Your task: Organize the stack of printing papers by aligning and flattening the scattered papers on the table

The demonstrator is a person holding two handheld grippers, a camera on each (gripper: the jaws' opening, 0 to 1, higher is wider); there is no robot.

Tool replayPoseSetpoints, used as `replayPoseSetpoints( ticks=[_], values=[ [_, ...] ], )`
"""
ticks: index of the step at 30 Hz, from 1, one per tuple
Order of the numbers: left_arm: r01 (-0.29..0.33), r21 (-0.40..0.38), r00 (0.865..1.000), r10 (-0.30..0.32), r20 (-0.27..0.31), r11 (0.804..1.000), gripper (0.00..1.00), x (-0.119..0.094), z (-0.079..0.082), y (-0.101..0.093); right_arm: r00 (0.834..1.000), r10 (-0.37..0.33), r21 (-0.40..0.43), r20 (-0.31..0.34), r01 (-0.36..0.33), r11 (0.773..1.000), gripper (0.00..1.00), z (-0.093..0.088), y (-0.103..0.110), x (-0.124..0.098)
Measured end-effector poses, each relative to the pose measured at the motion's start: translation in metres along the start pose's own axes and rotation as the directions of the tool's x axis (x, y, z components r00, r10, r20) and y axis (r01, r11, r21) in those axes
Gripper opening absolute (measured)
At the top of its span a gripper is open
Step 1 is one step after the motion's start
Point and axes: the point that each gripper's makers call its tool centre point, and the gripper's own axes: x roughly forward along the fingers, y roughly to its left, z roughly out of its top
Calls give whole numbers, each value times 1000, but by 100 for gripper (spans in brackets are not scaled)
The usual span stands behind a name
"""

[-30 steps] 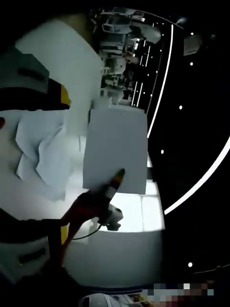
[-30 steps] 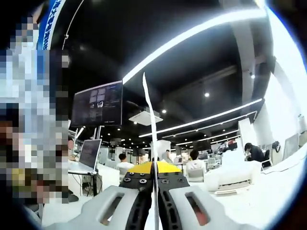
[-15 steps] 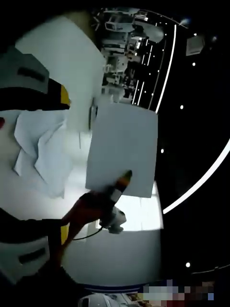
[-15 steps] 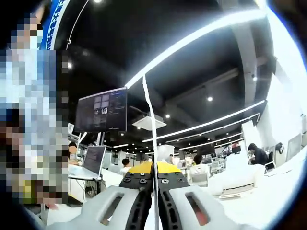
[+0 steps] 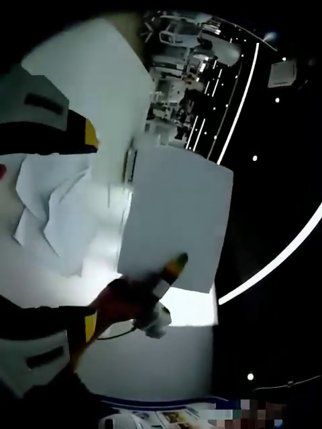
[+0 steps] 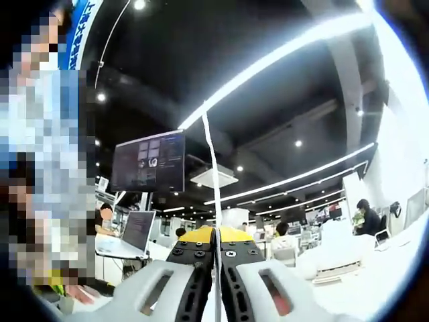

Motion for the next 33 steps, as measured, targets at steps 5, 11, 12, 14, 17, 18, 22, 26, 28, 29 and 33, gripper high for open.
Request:
replayPoseSetpoints(
  ticks=[5, 11, 12, 14, 17, 18, 22, 26, 28, 29, 33],
  values=[
    [-1, -14, 1000, 1, 14, 1000, 96, 2, -2, 4, 1000, 14, -16, 6, -14, 1000, 0, 5, 6, 1],
    [-5, -19, 1000, 6, 15, 1000, 96, 3, -4, 6, 999, 53, -57, 1, -53, 997, 0, 11, 18, 2],
    [-7, -20, 1000, 7, 17, 1000, 96, 3, -4, 6, 998, 58, -60, 1, -58, 997, 0, 12, 20, 3],
    [-8, -22, 1000, 8, 21, 1000, 96, 4, -4, 7, 998, 69, -69, 3, -68, 995, 0, 15, 25, 4],
    [-8, -23, 1000, 9, 25, 1000, 96, 4, -4, 8, 997, 71, -105, 24, -68, 992, 0, 23, 30, 5],
    [-9, -24, 1000, 10, 28, 1000, 96, 4, -3, 8, 997, 73, -118, 24, -70, 991, 0, 25, 32, 5],
    [-2, -42, 999, 3, 39, 999, 96, 6, 0, 8, 996, 82, -134, 28, -77, 988, 0, 30, 36, 5],
    [5, -71, 998, -1, 60, 997, 96, 7, 3, 9, 995, 92, -129, 42, -86, 988, 0, 37, 39, 2],
    [5, -71, 998, 0, 67, 997, 96, 8, 5, 9, 994, 100, -122, 51, -94, 988, 0, 41, 42, 2],
    [6, -67, 998, -1, 69, 998, 96, 8, 5, 8, 993, 105, -116, 54, -98, 988, 0, 42, 43, 2],
    [11, -70, 997, -5, 80, 997, 96, 10, 7, 7, 990, 126, -89, 69, -120, 989, 0, 46, 50, 1]
  ],
)
